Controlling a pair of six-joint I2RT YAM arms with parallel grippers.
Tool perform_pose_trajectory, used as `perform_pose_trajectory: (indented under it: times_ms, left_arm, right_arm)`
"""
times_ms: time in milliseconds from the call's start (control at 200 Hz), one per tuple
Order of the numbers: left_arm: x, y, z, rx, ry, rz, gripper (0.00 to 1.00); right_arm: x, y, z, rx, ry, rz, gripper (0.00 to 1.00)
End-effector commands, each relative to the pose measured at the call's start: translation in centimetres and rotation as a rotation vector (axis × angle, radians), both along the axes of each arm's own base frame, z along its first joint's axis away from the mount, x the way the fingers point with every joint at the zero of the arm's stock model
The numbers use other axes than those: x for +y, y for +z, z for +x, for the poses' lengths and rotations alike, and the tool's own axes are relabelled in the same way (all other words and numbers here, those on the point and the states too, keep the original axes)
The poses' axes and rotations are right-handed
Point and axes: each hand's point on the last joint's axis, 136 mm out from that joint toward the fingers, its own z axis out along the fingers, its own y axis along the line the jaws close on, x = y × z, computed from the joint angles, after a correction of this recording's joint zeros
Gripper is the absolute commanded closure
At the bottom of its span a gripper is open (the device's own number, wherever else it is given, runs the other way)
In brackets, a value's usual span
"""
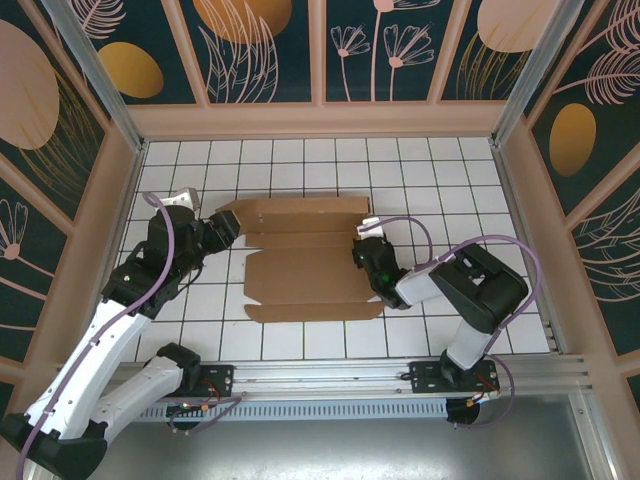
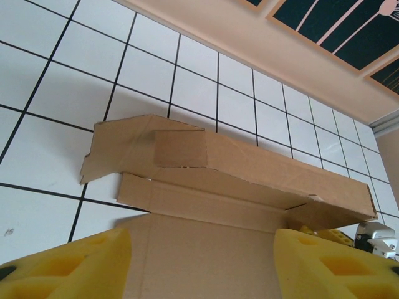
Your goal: Fold the paper box
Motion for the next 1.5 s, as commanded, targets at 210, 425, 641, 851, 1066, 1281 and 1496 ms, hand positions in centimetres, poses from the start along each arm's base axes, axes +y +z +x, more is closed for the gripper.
perform_pose_trajectory:
  times_ms: [210,425,641,851,1066,1281,1496]
  left_arm:
    - [0.5,1.2,0.0,-0.052,0.004,0.02,0.38]
    - [0.4,1.2,0.1,-0.059,0.003,0.003,0.38]
    - [0.4,1.3,0.3,-0.064,-0.001,0.016,0.38]
    - [-3.3,-2.6,1.4,0.069,-0.148,-0.019,0.37]
    - [-6.1,-6.3,3.0,0.14,-0.248,-0.062,0.37]
    - [-5.7,-5.8,4.5,0.1,-0.219,-0.033,0.38]
    - [-4.6,-6.3,6.0,0.115,-0.182,0.044,0.38]
  right_arm:
    - [0.1,3.3,0.9,-0.072,0.047,0.09,0.42]
    - [0.1,3.2,2.5,-0.085,-0.011,0.058,0.52]
    - [-0.6,3.1,2.7,-0.091,-0.056,0.031,0.75]
    - [-1.1,3.2,2.5,-0.099,-0.059,0.005,0.86]
    - [-0.8,2.8,2.3,-0.093,-0.033,0.006,0.9]
    - [-0.6,2.6,2.3,-0.087,-0.023,0.01,0.9]
    - [-0.7,2.3,2.2,-0.081,-0.023,0.008,0.9]
